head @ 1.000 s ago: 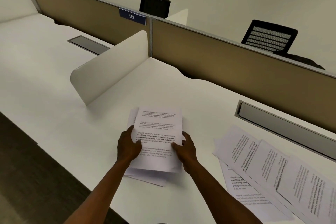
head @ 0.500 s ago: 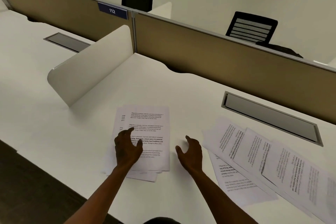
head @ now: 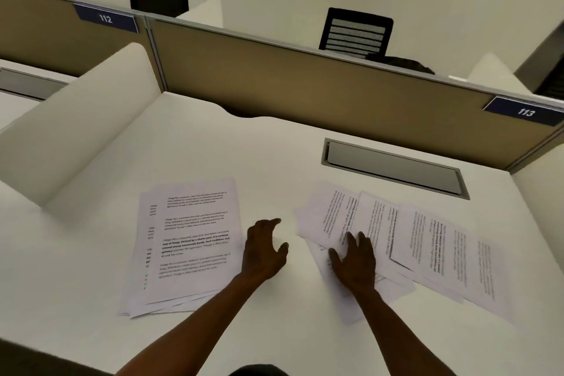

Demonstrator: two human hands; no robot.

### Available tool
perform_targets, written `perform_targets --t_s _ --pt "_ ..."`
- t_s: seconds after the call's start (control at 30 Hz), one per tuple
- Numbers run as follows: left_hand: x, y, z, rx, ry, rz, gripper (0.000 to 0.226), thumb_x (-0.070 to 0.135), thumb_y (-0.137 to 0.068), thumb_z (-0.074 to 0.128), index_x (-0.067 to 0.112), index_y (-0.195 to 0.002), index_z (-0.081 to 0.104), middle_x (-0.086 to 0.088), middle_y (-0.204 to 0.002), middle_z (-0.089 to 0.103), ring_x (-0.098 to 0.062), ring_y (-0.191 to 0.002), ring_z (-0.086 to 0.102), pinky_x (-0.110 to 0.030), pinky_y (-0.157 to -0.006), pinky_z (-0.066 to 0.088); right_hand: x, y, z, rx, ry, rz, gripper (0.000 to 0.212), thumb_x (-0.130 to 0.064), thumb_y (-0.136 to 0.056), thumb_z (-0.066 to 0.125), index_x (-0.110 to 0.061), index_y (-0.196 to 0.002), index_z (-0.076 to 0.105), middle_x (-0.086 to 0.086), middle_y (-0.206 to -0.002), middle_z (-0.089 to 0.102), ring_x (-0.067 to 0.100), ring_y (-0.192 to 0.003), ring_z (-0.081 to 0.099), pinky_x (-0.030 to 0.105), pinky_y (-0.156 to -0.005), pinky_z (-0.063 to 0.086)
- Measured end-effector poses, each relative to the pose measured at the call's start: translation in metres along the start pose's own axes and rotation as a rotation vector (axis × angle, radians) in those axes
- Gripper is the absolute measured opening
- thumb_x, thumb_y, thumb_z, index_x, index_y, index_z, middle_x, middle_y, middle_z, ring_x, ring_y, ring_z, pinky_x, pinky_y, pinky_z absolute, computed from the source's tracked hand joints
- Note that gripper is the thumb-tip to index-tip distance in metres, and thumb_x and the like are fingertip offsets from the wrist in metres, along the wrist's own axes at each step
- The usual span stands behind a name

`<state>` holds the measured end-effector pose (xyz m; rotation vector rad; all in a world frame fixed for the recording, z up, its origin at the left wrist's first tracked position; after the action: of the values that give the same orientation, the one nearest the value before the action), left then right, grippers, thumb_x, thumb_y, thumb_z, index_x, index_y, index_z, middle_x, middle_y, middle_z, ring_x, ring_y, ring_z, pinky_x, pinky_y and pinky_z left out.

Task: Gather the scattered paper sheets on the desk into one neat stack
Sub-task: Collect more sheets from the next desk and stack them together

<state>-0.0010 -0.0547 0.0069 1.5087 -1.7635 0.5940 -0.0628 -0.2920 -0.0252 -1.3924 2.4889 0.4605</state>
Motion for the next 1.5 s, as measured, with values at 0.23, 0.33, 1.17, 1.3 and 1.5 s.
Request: perform_targets --t_s 0.23,0.33,1.17,1.3,1.5 --pt "0.030 -0.016 0.043 -0.165 -0.108 0.101 0.064 0.035 -0.085 0.067 0.021 -0.142 0.044 -0.004 -0.142 0.048 -0.024 -0.130 0.042 -0.032 -0.104 0.038 -0.006 0.010 0.006 -0.020 0.020 -0.065 0.075 -0.057 -0.086 0.051 -0.015 -0.147 0.038 0.015 -0.157 0.030 0.034 -0.145 0.024 0.047 -0.117 0.024" --pt "0.035 -0.018 0.057 -0.196 -0.123 0.126 0.062 0.044 -0.087 0.064 0.021 -0.141 0.046 -0.002 -0.143 0.049 -0.022 -0.133 0.042 -0.035 -0.108 0.038 -0.014 0.022 0.012 -0.025 -0.059 -0.104 0.073 -0.055 -0.085 0.050 -0.014 -0.145 0.041 0.015 -0.155 0.034 0.033 -0.144 0.027 0.045 -0.116 0.024" --pt "0.031 -0.031 0.094 -0.265 -0.464 0.291 0.086 0.075 -0.079 0.031 0.022 -0.147 0.038 -0.007 -0.162 0.023 -0.025 -0.152 0.013 -0.045 -0.121 0.012 0.084 0.025 -0.035 -0.080 0.177 0.187 0.085 -0.071 -0.085 0.041 -0.021 -0.151 0.025 0.013 -0.160 0.019 0.041 -0.144 0.018 0.052 -0.112 0.028" --pt "0.034 -0.032 0.092 -0.208 -0.390 0.256 0.104 0.090 -0.070 0.018 0.020 -0.140 0.047 -0.007 -0.157 0.033 -0.026 -0.149 0.021 -0.046 -0.121 0.016 0.073 0.025 -0.039 -0.057 0.183 0.114 0.075 -0.066 -0.086 0.044 -0.021 -0.145 0.038 0.012 -0.154 0.034 0.036 -0.137 0.031 0.045 -0.107 0.035" --pt "0.036 -0.035 0.089 -0.130 0.042 0.125 0.081 0.081 -0.085 0.022 0.025 -0.138 0.047 0.003 -0.139 0.055 -0.019 -0.134 0.047 -0.050 -0.115 0.034 0.059 0.029 -0.036 -0.011 0.084 -0.001 0.068 -0.066 -0.088 0.039 -0.021 -0.138 0.050 0.007 -0.147 0.046 0.029 -0.132 0.040 0.041 -0.103 0.042"
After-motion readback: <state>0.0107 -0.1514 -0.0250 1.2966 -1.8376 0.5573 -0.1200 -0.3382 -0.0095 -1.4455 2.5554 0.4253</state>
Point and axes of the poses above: each hand's wrist, its own y-axis away from the middle knuckle, its own z-axis out of the palm, x = y × z, the point moved 6 cm from there along -y, towards the middle knuckle
